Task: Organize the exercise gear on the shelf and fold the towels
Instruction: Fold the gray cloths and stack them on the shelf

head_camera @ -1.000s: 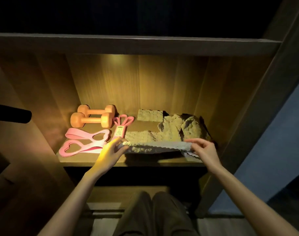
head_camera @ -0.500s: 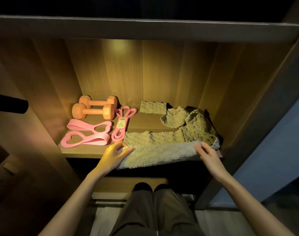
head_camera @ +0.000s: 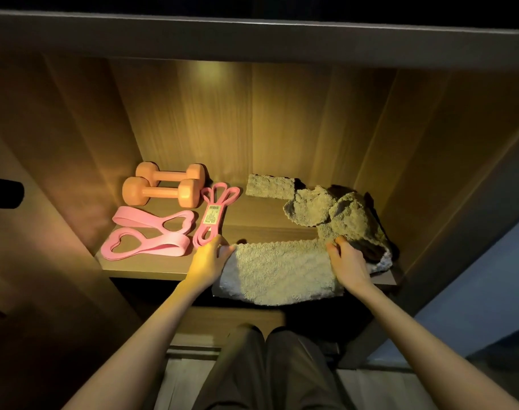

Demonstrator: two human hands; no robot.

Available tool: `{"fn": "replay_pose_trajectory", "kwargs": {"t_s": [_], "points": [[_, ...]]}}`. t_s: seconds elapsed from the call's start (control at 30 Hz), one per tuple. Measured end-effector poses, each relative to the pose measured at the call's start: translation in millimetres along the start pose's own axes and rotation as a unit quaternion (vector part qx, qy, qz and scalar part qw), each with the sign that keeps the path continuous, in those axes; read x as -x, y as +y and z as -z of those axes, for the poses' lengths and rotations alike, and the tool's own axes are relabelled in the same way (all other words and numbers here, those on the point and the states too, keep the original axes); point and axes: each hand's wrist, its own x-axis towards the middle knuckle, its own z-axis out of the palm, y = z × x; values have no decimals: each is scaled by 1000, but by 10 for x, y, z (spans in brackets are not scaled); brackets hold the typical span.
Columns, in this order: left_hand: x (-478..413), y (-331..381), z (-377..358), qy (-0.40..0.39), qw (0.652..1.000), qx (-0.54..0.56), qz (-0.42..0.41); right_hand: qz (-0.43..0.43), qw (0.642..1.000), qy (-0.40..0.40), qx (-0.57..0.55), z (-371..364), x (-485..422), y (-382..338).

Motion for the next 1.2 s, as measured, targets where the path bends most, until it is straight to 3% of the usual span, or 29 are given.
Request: {"fn": "replay_pose_trajectory", "kwargs": {"t_s": [0.13,0.3,0.43,0.57,0.7,0.97,1.1,1.2], "points": [[-127,-17,-39,-9,999,-38,-7,1,996,-12,93,-48,-172,-11],[-163,2,-84,5,979,-198,-38,-4,980,-20,199,-94,-281,21],[-156,4,-139,18,956,-290,-42,-19,980,11,196,-153,-303,41],[-239,45,-164,2,931,-346,-120,-57,981,-21,185,-136,-353,32],[-270,180,-232,-76,939,-306,-136,-44,989,-21,143,-107,-360,53],[-270,258,-216,-146,944,-276,-106,55,997,46,9,109,-220,-198],[-284,531,-20,-177,972,-15,-157,167,983,1,-80,326,-98,-552],[-289,835,140,-164,966,62,-190,238,964,-36,-114,464,12,-821]]}}
